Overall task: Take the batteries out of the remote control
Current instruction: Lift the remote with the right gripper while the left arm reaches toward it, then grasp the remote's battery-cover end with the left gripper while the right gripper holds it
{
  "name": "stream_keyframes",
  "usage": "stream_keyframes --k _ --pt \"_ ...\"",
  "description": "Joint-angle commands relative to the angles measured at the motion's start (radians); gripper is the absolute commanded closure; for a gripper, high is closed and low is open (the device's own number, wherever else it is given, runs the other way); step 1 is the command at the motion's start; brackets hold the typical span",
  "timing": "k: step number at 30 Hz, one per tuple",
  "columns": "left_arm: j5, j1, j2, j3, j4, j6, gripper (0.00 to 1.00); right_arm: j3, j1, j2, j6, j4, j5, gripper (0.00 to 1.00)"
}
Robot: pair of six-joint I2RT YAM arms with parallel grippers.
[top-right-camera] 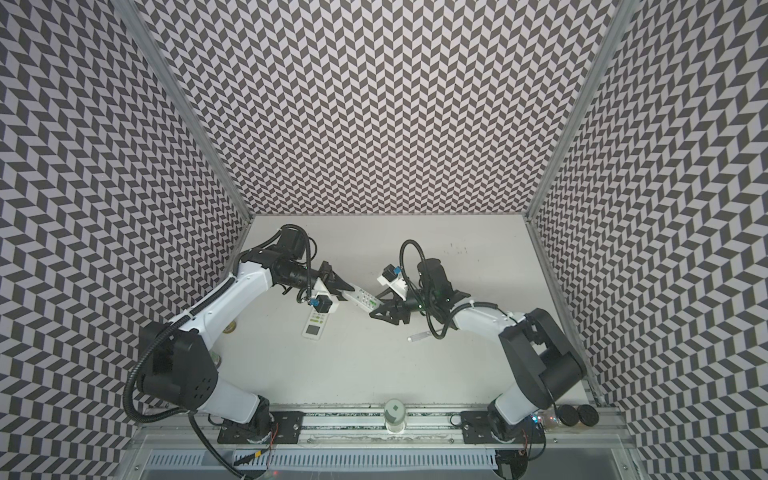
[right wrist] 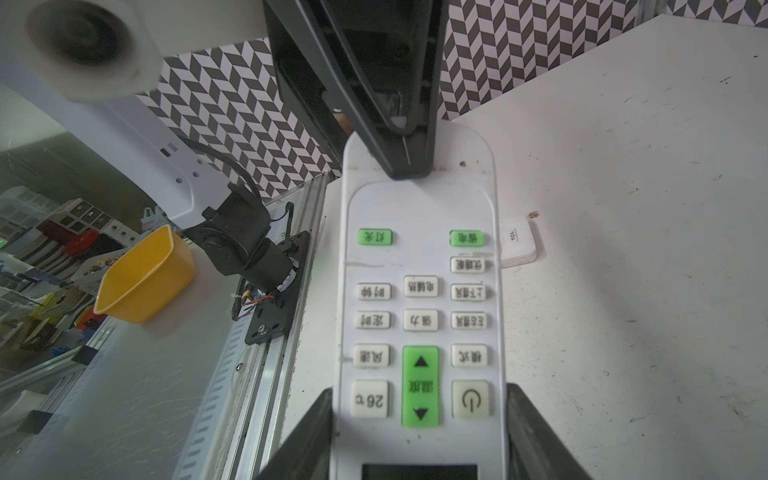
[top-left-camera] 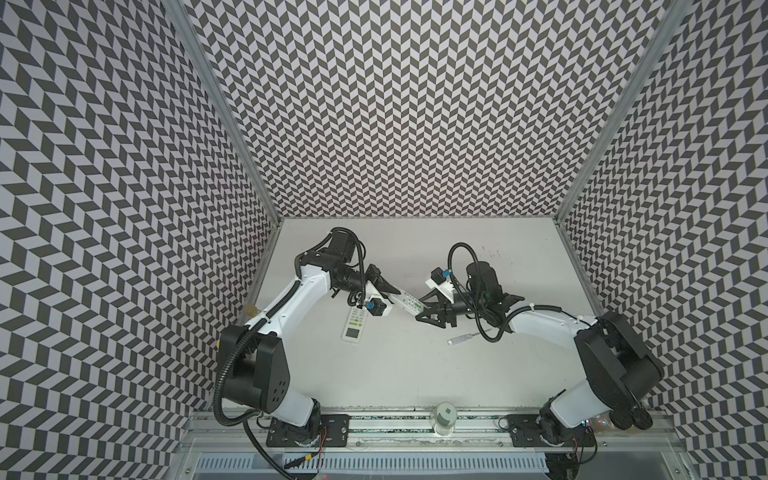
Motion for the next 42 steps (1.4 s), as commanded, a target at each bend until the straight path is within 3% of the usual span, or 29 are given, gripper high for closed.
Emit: stream_keyframes --k 1,3,8,13,16,25,33,35,38,42 --pt "0.07 0.017 -0.022 -0.023 -0.005 0.604 0.97 -0.001 0.016 -0.045 -0.058 0.088 0.018 0.38" --pt "0.099 0.036 -0.026 -0.018 -0.014 0.602 1.0 0.01 0.016 -0.06 -0.079 0.046 0.033 0.3" --pt "0.109 0.075 -0.037 -0.042 -0.009 0.59 1.0 -0.047 0.016 -0.128 -0.092 0.109 0.096 0.23" --pt "0.111 0.09 -0.032 -0.016 -0.01 0.398 1.0 -0.061 0.014 -0.194 -0.135 0.087 0.163 0.23" --pt "0.094 0.083 -0.032 0.019 0.054 0.143 1.0 -0.092 0.003 -0.245 -0.125 0.14 0.199 0.23" --pt "0.046 0.04 0.03 0.183 0.172 -0.959 1.0 -0.235 -0.102 -0.395 0.046 0.416 0.3 0.23" --pt "0.058 0.02 0.032 0.099 0.328 -1.617 1.0 -0.259 -0.123 -0.387 0.074 0.436 0.253 0.23" --pt "0.037 0.018 0.013 0.032 0.462 -1.813 1.0 -0.267 -0.123 -0.37 0.088 0.449 0.231 0.24" --pt "0.063 0.018 -0.009 -0.012 0.444 -1.742 1.0 -0.245 -0.124 -0.33 0.106 0.435 0.194 0.24" --pt "0.139 0.015 -0.011 -0.07 0.503 -1.785 1.0 -0.205 -0.132 -0.28 0.129 0.403 0.129 0.24"
